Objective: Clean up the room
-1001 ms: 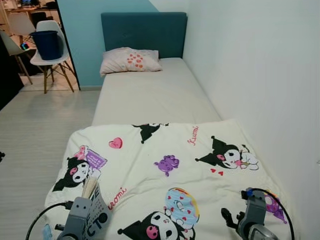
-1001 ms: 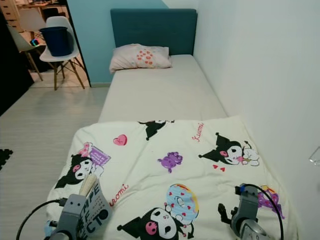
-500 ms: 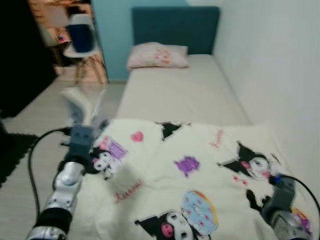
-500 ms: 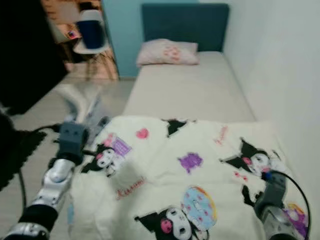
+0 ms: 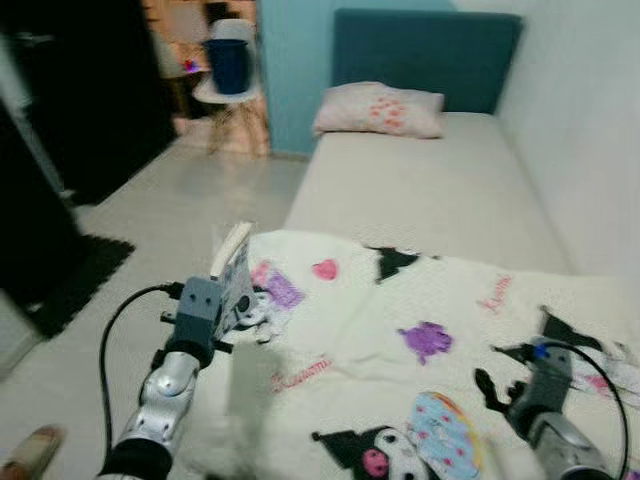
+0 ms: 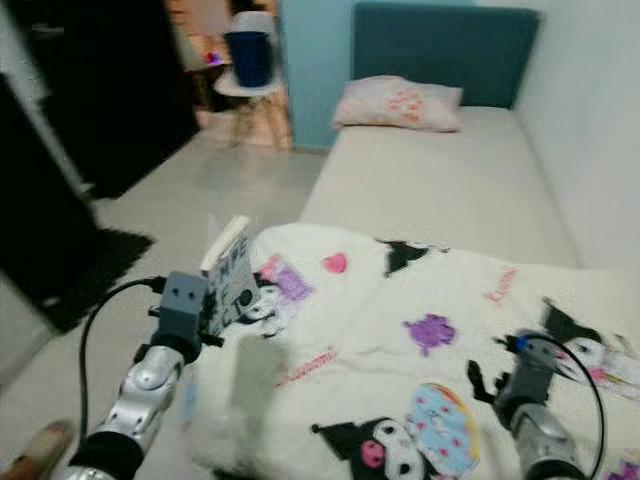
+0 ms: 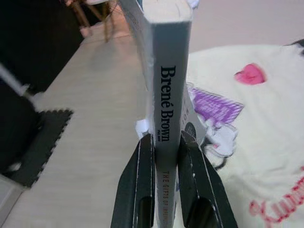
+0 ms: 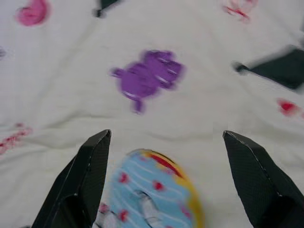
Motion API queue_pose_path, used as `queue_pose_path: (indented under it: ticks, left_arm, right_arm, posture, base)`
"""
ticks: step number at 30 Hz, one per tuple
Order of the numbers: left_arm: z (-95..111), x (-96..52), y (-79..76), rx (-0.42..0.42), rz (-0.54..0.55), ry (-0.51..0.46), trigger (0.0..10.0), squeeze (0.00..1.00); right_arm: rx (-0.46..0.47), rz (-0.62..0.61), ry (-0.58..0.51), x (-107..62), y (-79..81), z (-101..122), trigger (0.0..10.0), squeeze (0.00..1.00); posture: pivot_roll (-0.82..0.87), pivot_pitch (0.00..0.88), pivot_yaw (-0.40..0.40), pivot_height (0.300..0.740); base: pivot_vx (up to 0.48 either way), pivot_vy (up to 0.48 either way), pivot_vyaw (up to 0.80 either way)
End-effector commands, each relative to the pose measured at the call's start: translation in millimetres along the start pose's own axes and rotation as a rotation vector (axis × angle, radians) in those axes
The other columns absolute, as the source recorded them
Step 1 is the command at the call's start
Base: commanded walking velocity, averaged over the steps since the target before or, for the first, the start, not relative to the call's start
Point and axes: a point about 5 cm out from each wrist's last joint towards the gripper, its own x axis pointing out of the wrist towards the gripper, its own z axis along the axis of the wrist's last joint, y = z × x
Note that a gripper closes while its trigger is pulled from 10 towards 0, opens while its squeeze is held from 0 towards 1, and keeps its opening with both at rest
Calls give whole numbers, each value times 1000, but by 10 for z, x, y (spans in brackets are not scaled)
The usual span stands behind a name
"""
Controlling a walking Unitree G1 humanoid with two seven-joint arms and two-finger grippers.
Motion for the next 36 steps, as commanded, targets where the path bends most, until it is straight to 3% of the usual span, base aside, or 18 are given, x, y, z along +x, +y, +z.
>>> queue_pose_path:
  ticks: [1,12,18,28,36]
  left_arm:
    - [21,-15,22,1,5,-10,10000,0]
    - [74,3,-19,7,-13,-30,10000,0]
    - [107,14,-25,4,-13,-30,10000,0]
    - [163,32,-53,0,-17,-50,10000,0]
    - [189,40,-54,2,-17,-56,10000,0]
  right_arm:
    - [-11,23,3,25,69,7,10000,0]
    - [-24,48,-6,32,81,42,10000,0]
    - [-72,155,-4,67,237,63,10000,0]
    - [-146,279,22,107,546,-23,10000,0]
    - [-178,325,0,120,635,18,10000,0]
  posture:
    - [16,0,-56,740]
    - [13,0,-51,740]
    - [7,0,-47,740]
    - [8,0,-50,740]
    - [2,0,-50,740]
  base:
    - [0,0,719]
    - [0,0,719]
    - [0,0,585]
    - [0,0,0]
    - [0,0,200]
